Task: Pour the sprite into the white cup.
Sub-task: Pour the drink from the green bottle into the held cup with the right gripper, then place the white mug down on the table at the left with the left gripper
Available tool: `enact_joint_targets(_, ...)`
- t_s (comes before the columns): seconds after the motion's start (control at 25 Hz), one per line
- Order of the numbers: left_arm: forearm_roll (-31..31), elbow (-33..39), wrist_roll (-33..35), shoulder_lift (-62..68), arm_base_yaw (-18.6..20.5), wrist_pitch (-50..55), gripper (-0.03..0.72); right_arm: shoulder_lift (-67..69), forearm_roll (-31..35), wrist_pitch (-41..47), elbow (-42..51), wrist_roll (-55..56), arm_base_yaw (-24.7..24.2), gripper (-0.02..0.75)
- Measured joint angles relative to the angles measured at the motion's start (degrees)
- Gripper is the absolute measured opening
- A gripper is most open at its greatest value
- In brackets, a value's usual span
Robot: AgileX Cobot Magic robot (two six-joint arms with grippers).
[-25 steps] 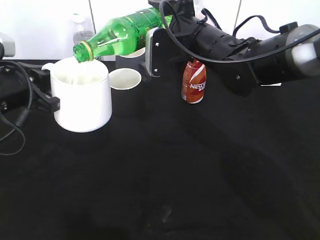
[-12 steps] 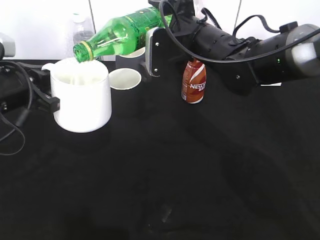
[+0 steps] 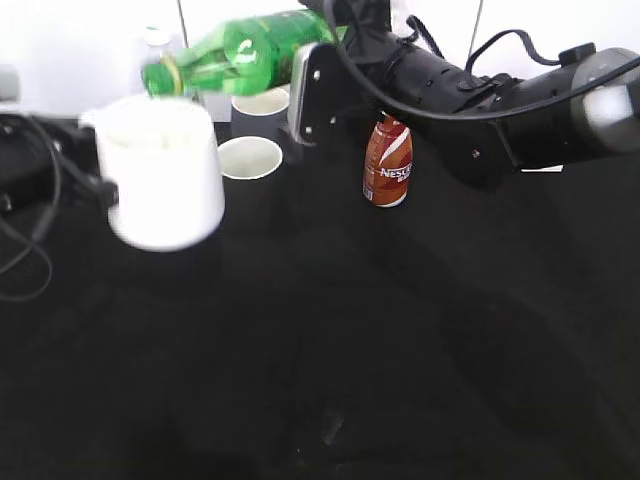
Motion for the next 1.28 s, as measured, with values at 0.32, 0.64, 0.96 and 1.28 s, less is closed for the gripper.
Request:
enact_joint_targets(0.32,-9.87,0.0,2.91,0.0,0.42,-3.46,0.044,0.0,0.21,-0.02,0.0,42.08,0.0,0.409)
enact_joint_targets(0.64,-15.82,-6.54,5.09,7.0,21.95,-8.63,0.044,-1.63,-6.61,4.48,1.58,78.62,0.0,0.409)
enact_joint_targets(0.96,-12.69,-34.27,2.36,41.06,22.83,-10.34,0.046,-6.66,-6.72,6.49,8.18,80.21,0.02,0.409)
enact_joint_targets(1.28,-11.07,-50.75,1.16,54.92,19.8,-6.88,0.061,-6.66,-6.72,6.71,8.25,80.27,0.02,0.407)
